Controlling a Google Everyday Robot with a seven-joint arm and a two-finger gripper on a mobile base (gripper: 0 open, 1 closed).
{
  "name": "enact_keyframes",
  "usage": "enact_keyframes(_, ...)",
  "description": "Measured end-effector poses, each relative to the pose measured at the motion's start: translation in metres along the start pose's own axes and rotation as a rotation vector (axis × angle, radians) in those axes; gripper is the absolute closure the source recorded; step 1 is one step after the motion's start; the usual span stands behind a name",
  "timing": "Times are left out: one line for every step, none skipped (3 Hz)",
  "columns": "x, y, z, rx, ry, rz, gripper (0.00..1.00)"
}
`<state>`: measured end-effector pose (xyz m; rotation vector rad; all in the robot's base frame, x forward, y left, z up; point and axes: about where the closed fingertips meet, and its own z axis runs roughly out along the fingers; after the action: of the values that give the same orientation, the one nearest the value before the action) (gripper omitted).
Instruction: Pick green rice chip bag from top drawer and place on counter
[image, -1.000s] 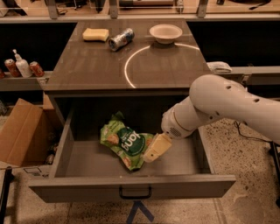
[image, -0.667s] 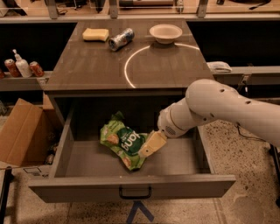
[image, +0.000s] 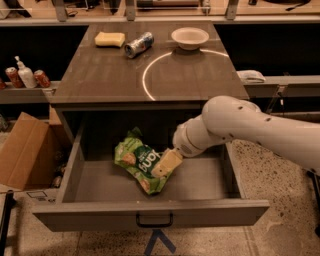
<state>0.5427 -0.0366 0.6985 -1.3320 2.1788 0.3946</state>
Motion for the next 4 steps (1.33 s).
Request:
enact_keyframes(-0.010, -0.001, 0.026, 0.005, -0.007, -0.012, 0.00)
enact_keyframes(-0.019, 0.000, 0.044, 0.006, -0.013, -0.027, 0.00)
enact_keyframes(-0.026, 0.002, 0.062, -0.011, -0.004, -0.048, 0.00)
enact_keyframes(-0.027, 0.001, 0.078, -0.036, -0.005, -0.044, 0.00)
